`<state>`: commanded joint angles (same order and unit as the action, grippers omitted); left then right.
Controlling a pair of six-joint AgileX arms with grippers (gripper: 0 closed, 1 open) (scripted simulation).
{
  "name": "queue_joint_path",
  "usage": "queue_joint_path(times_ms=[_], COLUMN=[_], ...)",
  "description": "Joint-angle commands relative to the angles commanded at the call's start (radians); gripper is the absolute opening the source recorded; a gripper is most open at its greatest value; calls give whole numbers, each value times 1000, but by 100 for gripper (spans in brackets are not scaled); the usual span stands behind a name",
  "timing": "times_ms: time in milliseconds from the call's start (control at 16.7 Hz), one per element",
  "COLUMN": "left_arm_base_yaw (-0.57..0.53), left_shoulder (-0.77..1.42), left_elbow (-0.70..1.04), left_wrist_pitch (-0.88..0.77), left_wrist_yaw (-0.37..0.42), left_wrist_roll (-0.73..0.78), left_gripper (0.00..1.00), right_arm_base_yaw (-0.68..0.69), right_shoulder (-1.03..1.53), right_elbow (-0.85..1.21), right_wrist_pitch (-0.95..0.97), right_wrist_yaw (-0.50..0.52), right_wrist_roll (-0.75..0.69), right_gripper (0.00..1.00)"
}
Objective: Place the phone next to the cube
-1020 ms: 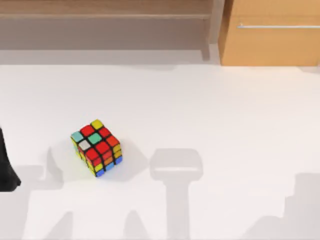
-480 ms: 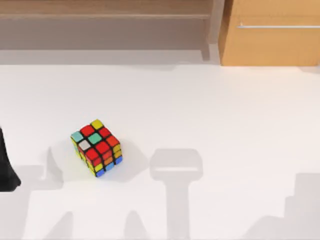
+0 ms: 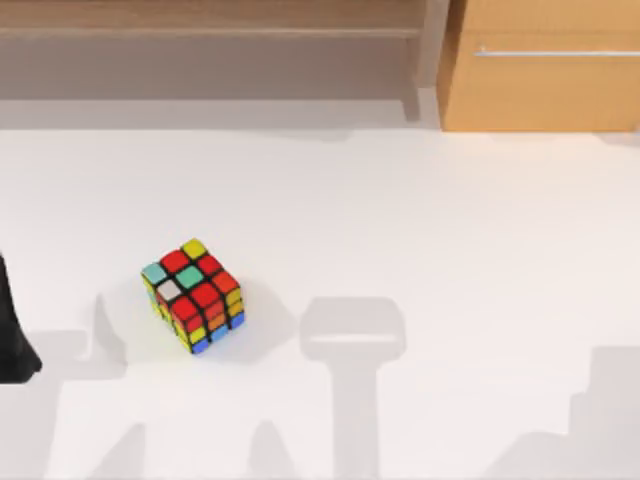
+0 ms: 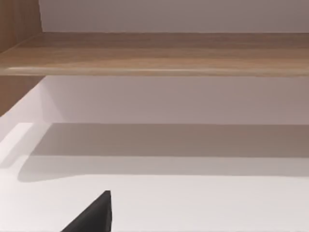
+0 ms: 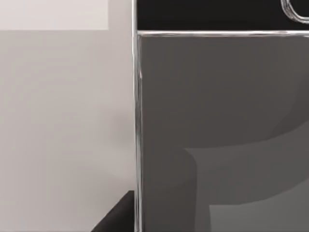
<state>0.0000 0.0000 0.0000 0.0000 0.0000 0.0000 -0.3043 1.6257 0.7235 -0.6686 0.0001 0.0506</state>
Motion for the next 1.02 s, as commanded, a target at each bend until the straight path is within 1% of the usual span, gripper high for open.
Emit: queue_joint_path(times_ms=[240,480,840,1020], left_arm_base_yaw=[0,0,0,0], left_shoulder=[0,0,0,0], left_elbow=[0,0,0,0], left_wrist_pitch=[0,0,0,0], left_wrist_yaw=[0,0,0,0], left_wrist_roll=[0,0,0,0], left_gripper=[100,100,100,100], right_arm_base_yaw=[0,0,1,16], right_shoulder=[-26,-64,-70,-98], right_elbow=[16,50,57,131], right_wrist_pitch=[-29,-100,-106,-120], right_wrist_yaw=[1,1,0,1], right_wrist_roll=[-1,-2,1,12], right_gripper=[0,0,0,0])
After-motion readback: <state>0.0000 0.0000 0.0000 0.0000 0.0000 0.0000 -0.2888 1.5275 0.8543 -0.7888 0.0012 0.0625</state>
